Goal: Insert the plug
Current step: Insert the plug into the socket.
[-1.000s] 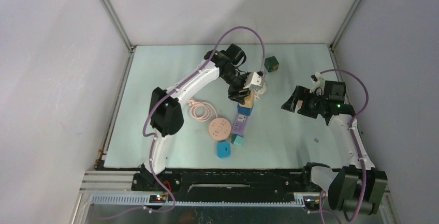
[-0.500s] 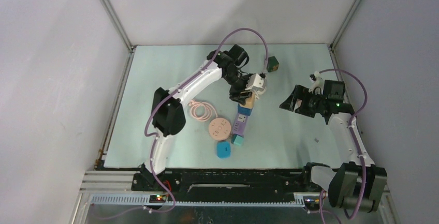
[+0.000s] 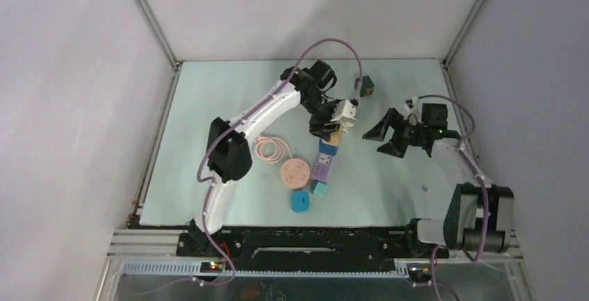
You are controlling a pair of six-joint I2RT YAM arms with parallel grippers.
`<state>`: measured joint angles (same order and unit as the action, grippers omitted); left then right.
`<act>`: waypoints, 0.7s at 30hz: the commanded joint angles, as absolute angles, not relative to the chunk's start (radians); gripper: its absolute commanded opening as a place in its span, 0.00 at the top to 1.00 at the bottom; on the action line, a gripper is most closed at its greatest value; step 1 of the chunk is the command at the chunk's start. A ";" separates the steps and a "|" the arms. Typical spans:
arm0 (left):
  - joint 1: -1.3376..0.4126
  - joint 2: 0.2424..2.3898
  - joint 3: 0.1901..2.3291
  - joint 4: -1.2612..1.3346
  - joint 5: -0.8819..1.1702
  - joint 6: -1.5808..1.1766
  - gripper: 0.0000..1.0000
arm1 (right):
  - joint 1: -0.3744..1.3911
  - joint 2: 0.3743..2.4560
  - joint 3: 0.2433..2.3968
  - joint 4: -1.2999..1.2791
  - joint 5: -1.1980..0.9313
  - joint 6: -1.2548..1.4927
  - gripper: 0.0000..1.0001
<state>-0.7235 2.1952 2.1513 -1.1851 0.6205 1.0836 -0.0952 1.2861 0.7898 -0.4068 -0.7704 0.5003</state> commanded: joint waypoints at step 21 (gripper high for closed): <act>-0.750 2.316 2.142 -1.228 0.510 1.094 1.00 | 0.214 1.701 1.060 -0.269 -0.835 0.769 0.46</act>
<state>-0.7269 2.2330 2.2063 -1.2140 0.6136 1.0653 0.1814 1.6466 1.0294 -0.2150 -0.8478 0.8001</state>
